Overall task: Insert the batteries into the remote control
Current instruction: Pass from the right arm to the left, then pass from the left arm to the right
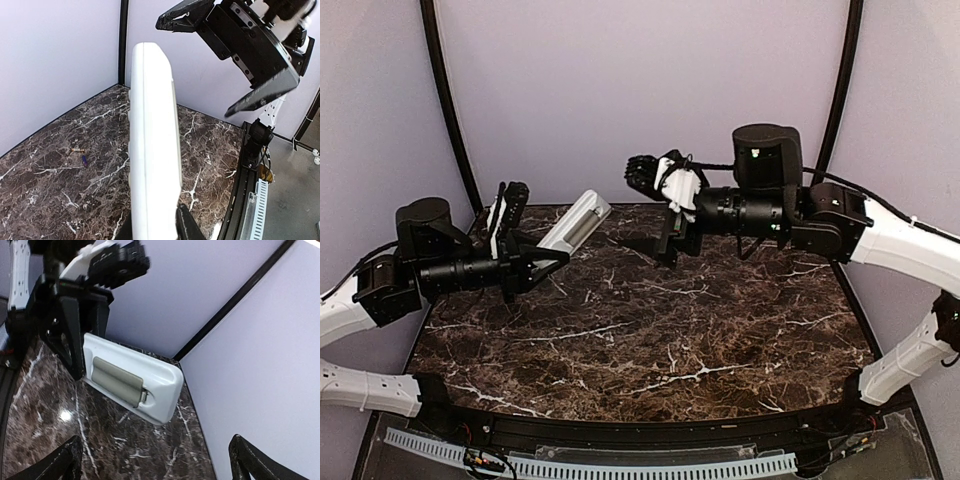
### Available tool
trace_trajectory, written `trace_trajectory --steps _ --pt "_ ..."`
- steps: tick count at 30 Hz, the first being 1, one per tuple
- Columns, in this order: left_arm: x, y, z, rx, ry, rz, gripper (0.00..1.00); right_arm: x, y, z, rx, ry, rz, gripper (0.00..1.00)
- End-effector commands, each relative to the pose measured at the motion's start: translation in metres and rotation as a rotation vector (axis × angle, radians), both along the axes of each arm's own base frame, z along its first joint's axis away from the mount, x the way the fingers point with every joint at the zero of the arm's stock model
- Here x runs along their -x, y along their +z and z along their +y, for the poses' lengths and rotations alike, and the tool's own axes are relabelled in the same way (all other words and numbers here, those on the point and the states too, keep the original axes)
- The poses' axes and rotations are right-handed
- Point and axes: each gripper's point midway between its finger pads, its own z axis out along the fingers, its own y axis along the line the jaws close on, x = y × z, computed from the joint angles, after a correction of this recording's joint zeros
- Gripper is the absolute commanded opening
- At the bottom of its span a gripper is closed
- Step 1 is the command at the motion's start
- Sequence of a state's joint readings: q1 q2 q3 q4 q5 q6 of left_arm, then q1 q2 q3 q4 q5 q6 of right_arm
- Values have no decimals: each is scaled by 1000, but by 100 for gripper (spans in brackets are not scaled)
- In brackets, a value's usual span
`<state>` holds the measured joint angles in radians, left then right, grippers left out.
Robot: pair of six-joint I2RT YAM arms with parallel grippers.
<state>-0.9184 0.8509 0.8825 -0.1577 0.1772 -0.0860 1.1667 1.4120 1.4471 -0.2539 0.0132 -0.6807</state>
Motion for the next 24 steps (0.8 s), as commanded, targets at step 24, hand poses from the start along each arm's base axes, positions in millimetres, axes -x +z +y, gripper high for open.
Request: trace_trajectory --steps 24 --pt "26 72 -21 394 -173 -182 0 50 80 49 -463 454 704 59"
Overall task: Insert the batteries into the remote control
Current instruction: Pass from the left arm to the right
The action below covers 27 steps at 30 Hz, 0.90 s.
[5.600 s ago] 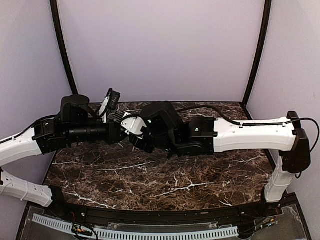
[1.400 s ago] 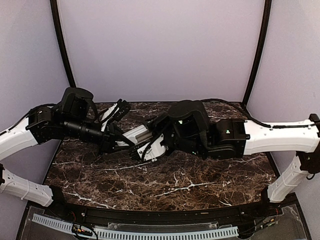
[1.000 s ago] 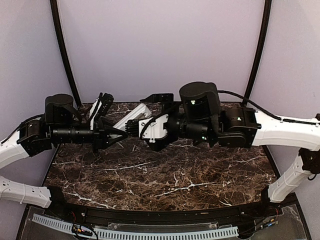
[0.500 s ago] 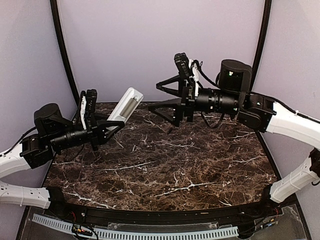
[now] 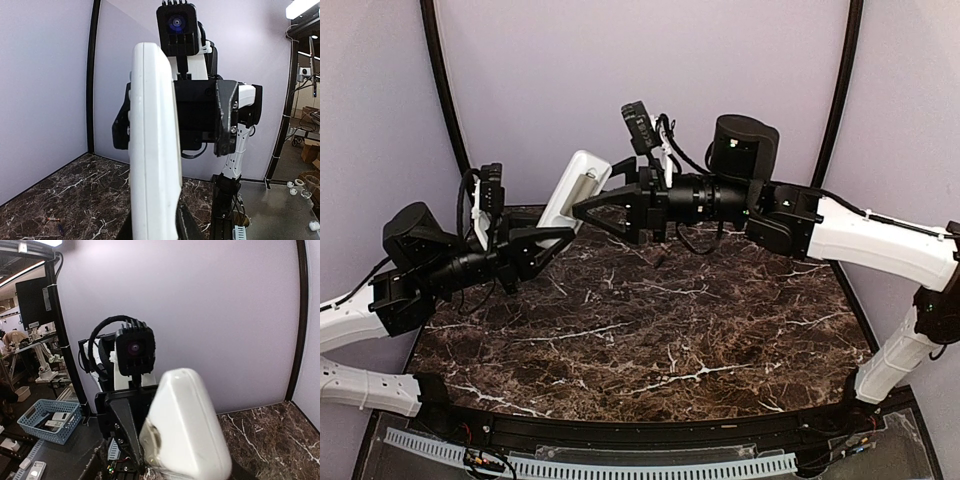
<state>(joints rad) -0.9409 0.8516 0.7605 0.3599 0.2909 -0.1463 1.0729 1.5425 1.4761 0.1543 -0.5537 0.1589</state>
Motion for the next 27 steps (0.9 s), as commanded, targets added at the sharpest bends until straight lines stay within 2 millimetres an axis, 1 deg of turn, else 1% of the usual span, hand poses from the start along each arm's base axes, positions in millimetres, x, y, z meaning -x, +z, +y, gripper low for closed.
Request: trace_trajectory --steps 1,5,9,13,17,18,19,20,21,22,23,25,27 --pt "7 8 -2 50 -42 -8 0 20 29 8 -95 60 -53 56" --pt "7 8 -3 49 -43 -7 0 20 27 13 -93 64 -54 40" --pt "6 9 -3 51 -38 -9 0 23 26 13 -87 77 -54 30" --pt "6 7 -5 42 -42 -3 0 24 25 14 -77 86 -53 13" --pt "4 4 -6 24 -38 9 0 24 23 12 -58 80 -63 11" --pt "3 1 -7 10 -32 14 1 25 23 11 -51 79 -71 11" --pt "3 2 -7 3 -30 9 7 26 23 9 -45 76 -81 10" --pt "3 -4 -7 -26 -31 22 25 26 21 8 -31 70 -91 9" --pt "3 -1 -8 -38 -33 8 41 25 19 6 -18 62 -104 8" --pt "5 -4 -8 -68 -40 18 48 25 19 3 -9 54 -119 7" --pt "5 -7 -9 -89 -42 9 59 24 18 1 4 44 -133 7" --pt "7 -12 -9 -137 -50 11 64 23 17 -1 21 31 -160 7" --pt "8 -19 -9 -182 -54 16 63 22 12 -2 57 25 -173 7"
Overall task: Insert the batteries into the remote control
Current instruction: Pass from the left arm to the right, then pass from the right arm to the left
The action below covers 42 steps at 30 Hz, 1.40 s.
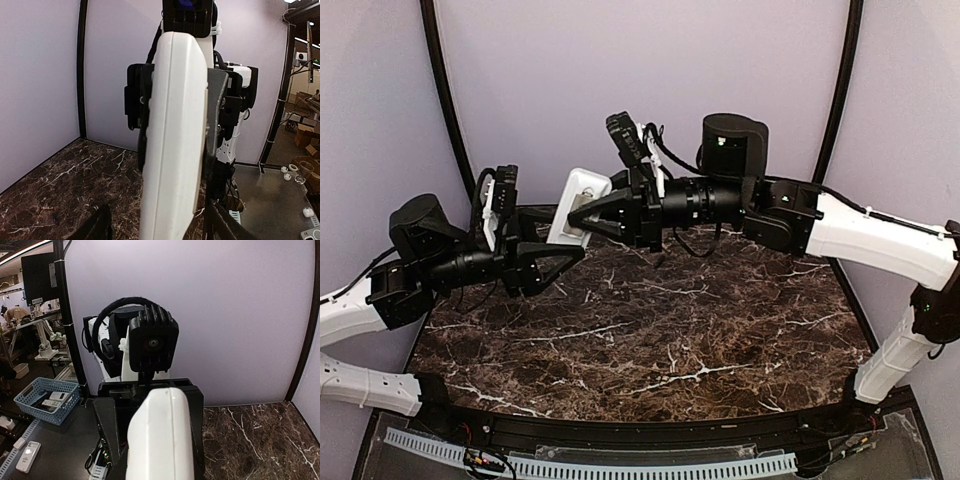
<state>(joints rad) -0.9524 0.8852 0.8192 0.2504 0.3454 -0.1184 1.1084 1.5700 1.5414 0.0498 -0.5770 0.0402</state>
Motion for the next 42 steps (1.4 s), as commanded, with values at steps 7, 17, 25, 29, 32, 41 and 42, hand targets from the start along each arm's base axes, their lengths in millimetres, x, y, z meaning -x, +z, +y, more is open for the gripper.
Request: trace_trajectory --steps 7,17,25,29,32,41,42 --pt "2 -33 -6 -223 -39 32 41 5 13 -10 31 -17 -102 7" --pt "4 -29 -13 -224 -74 35 28 4 6 -8 56 -9 -98 6" --pt "8 -23 -11 -206 -86 22 38 5 3 -7 67 0 -100 6" --pt "11 -11 -5 -175 -75 -3 42 8 2 -9 67 13 -101 6" --pt "13 -8 -1 -166 -76 -10 37 9 3 -10 60 15 -99 6" --pt "19 -15 -9 -210 -140 29 31 13 5 -9 49 36 -98 6" --pt "19 -15 -10 -210 -141 29 32 13 5 -9 49 38 -99 6"
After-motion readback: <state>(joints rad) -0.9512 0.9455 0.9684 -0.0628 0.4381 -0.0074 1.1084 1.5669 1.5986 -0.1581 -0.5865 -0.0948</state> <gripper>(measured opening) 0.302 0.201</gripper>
